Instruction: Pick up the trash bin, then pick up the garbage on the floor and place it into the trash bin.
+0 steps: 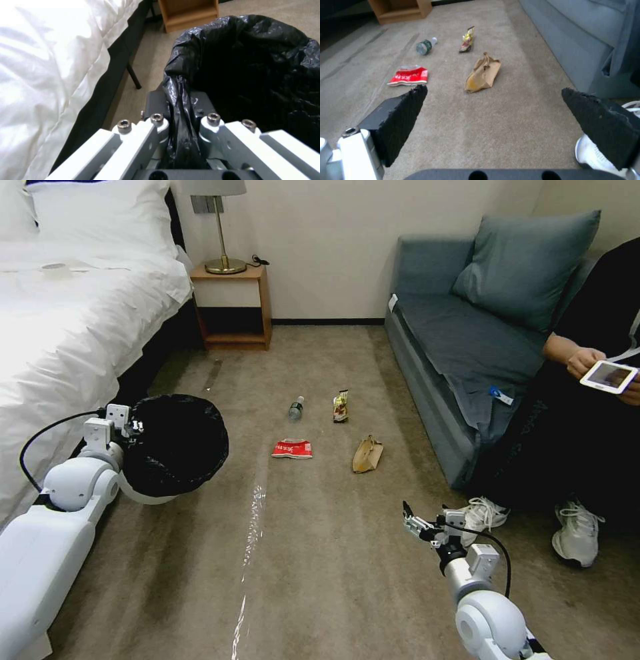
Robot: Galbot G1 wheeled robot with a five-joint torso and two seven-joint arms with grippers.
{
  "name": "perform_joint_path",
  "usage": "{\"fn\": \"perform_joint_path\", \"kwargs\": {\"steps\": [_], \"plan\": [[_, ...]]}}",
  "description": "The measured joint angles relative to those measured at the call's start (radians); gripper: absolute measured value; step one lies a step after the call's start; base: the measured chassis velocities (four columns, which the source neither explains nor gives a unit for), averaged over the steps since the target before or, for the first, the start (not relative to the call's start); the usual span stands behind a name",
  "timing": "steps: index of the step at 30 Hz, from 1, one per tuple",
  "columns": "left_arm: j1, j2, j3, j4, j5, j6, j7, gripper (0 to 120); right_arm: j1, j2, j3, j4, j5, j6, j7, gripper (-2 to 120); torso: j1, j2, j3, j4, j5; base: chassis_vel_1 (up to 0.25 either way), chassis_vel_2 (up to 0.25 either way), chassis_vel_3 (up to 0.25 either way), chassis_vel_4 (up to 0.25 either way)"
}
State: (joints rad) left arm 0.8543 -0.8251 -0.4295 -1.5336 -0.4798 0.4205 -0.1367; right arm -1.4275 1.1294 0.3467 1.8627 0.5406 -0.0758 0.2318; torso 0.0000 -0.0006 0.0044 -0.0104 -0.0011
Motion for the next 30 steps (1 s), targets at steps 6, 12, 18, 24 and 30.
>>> {"fn": "perform_joint_path", "kwargs": {"steps": [6, 12, 18, 24, 30], "plan": [[-0.002, 0.001, 0.000, 0.003, 0.001, -0.003, 0.004, 6, 0.000, 0.004, -0.002, -0.002, -0.001, 0.001, 0.000, 100, 0.000, 0.000, 0.000, 0.0000, 0.0001, -0.038, 0.040, 0.033, -0.045], [-0.005, 0.002, 0.001, 0.004, 0.000, -0.005, 0.006, 6, 0.000, 0.008, -0.008, -0.006, -0.006, 0.004, 0.000, 100, 0.000, 0.000, 0.000, -0.0001, 0.0000, -0.070, 0.087, 0.081, -0.090], [-0.005, 0.003, 0.001, 0.005, 0.000, -0.007, 0.009, 6, -0.002, 0.017, -0.010, -0.007, -0.011, 0.005, 0.001, 100, 0.000, 0.000, 0.000, 0.0000, 0.0001, -0.069, 0.060, 0.075, -0.060], [-0.004, 0.005, 0.000, 0.005, 0.000, -0.009, 0.012, 6, -0.008, 0.020, -0.012, -0.007, -0.017, 0.005, 0.001, 100, 0.000, 0.000, 0.000, -0.0001, 0.0000, -0.065, 0.041, 0.047, -0.042], [0.002, 0.010, -0.004, -0.001, -0.001, -0.010, 0.013, 6, -0.014, 0.025, -0.012, -0.007, -0.023, 0.005, 0.001, 100, 0.000, 0.000, 0.000, 0.0000, 0.0000, -0.053, 0.055, 0.059, -0.058]]}}
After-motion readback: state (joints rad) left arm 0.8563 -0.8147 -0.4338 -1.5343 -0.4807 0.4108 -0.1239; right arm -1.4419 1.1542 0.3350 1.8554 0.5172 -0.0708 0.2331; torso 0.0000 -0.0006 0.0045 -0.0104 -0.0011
